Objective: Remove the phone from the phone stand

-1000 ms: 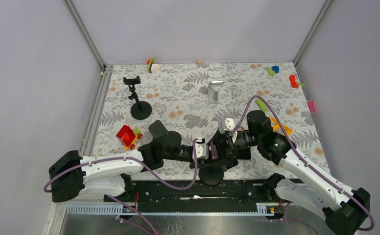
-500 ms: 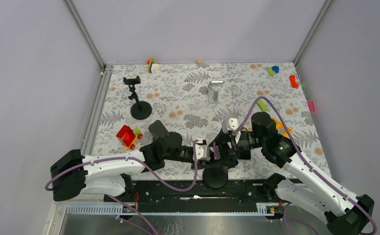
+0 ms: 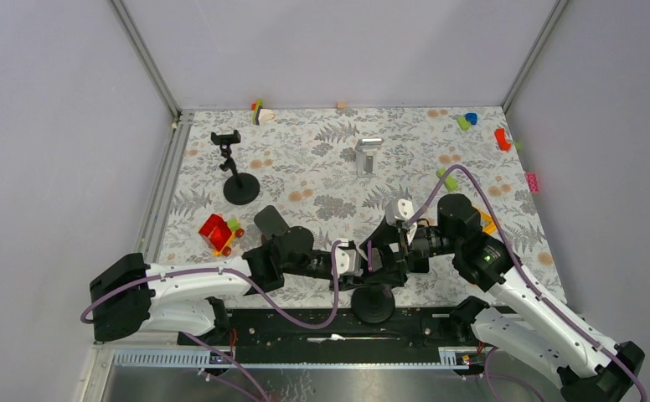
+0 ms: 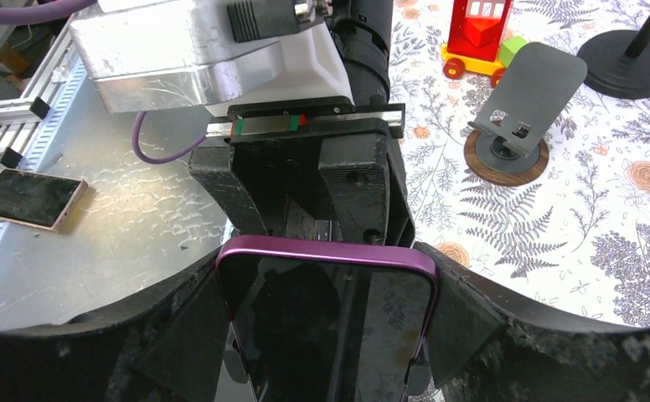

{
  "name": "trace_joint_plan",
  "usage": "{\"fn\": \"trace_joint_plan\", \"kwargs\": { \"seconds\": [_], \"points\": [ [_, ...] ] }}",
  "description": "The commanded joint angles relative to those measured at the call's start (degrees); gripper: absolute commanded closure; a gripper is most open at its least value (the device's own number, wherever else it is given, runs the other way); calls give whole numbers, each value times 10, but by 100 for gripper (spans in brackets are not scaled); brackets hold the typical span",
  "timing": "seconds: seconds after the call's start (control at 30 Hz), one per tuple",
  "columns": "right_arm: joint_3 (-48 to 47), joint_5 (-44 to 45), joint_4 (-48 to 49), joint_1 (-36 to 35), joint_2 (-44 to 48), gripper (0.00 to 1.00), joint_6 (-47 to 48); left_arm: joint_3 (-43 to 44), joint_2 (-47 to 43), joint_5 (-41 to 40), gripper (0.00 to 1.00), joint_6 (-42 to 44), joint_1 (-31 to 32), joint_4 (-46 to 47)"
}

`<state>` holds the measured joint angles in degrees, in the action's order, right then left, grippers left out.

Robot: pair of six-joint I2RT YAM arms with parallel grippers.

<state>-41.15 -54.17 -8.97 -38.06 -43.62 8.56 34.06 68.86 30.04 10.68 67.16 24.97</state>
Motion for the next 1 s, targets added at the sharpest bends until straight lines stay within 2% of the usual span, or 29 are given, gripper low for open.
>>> {"fn": "trace_joint_plan", "kwargs": {
  "seconds": [0.0,0.27,0.5,0.8,0.97],
  "points": [
    [-66,104,224,31,23,100,13,-11,17,131,100,-3,44,-62],
    [-41,126,229,31,46,100,9,-19,8,124,100,-7,43,-61],
    [12,161,266,31,92,100,-26,-49,-12,93,100,-43,43,1],
    [67,186,282,31,128,100,-44,-68,-27,73,100,-68,43,33],
    [121,230,328,31,142,100,-82,-71,-37,60,100,-72,43,38]
  ]
}}
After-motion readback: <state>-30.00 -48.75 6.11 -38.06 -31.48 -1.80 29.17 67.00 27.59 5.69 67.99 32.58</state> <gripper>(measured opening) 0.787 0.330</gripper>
